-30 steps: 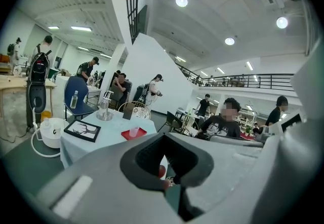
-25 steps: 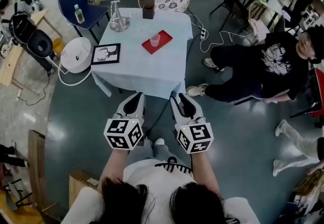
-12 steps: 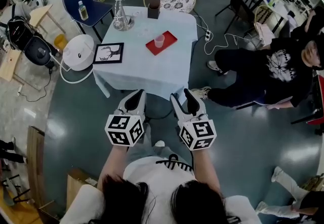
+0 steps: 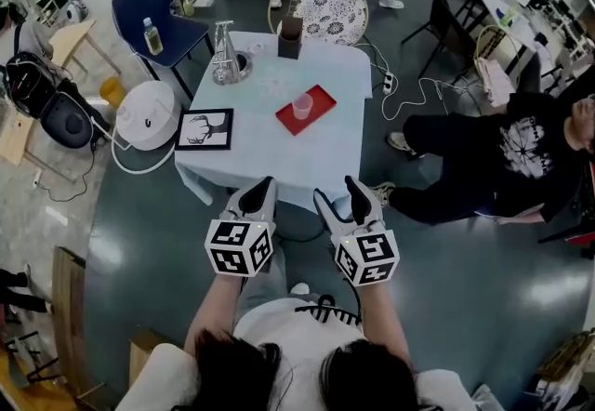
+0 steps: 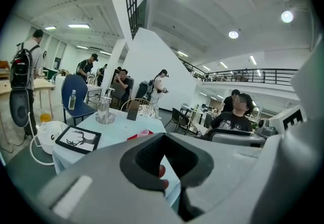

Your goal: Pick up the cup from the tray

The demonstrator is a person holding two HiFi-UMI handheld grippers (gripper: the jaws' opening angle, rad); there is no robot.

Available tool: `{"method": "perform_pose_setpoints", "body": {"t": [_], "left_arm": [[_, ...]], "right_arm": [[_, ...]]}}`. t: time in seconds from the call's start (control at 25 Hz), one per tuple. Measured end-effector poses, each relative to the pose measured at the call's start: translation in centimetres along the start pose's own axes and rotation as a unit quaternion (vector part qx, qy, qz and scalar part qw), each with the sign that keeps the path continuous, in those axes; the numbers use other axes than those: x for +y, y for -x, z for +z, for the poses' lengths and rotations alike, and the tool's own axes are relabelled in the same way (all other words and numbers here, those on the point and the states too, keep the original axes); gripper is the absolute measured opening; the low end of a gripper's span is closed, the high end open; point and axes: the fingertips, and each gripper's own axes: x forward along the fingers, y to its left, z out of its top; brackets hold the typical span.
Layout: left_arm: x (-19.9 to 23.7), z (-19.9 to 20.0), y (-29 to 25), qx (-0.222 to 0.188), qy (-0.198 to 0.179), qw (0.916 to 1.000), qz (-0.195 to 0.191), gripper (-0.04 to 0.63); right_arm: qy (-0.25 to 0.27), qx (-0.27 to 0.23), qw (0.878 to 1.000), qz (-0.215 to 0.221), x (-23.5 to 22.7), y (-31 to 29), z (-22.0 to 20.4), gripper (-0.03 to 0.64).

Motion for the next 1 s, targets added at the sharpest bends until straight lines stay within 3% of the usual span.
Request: {"method": "perform_pose_setpoints", "body": {"t": [0.64, 1.0], "left_arm": [[9.6, 4.3, -11.5, 0.048, -0.015, 0.9985, -0.02, 0.0], [11.8, 6.3, -16.1, 0.063, -0.035, 0.9966, -0.041, 0.0]], "right_arm": [[-0.018, 0.038, 0.998, -0.05, -4.2, -14.8, 1.8, 0.347], [-0.003, 0.07, 0.996, -0.063, -5.9, -19.7, 1.2, 0.366]]}}
